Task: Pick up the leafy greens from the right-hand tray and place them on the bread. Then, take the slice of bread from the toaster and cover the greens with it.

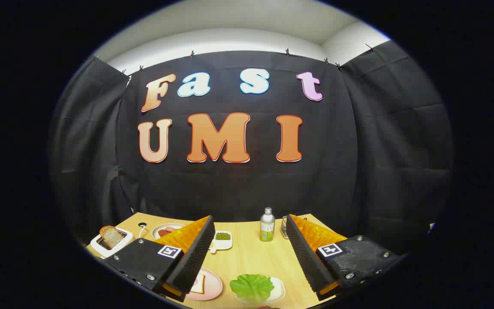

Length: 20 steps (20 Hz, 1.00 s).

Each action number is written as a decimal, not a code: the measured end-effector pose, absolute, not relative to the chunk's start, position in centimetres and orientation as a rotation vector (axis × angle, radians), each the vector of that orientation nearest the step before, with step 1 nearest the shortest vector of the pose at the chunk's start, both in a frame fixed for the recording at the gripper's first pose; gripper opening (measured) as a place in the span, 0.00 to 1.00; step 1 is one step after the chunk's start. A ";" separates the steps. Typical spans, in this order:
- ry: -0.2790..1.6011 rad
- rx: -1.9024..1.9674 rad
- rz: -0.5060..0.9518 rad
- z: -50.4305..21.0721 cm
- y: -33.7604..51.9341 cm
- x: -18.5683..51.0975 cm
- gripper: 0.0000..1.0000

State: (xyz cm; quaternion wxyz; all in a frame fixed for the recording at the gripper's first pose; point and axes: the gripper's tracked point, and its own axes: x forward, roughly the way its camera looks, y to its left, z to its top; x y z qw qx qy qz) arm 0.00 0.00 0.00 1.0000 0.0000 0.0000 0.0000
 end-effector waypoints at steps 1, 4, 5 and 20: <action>0.002 0.010 0.006 -0.2 0.7 -0.1 0.99; 0.019 0.015 0.012 -0.4 1.8 -0.6 1.00; 0.012 0.010 0.012 -0.2 1.9 -0.6 1.00; 0.026 -0.047 0.039 -1.5 2.5 0.8 1.00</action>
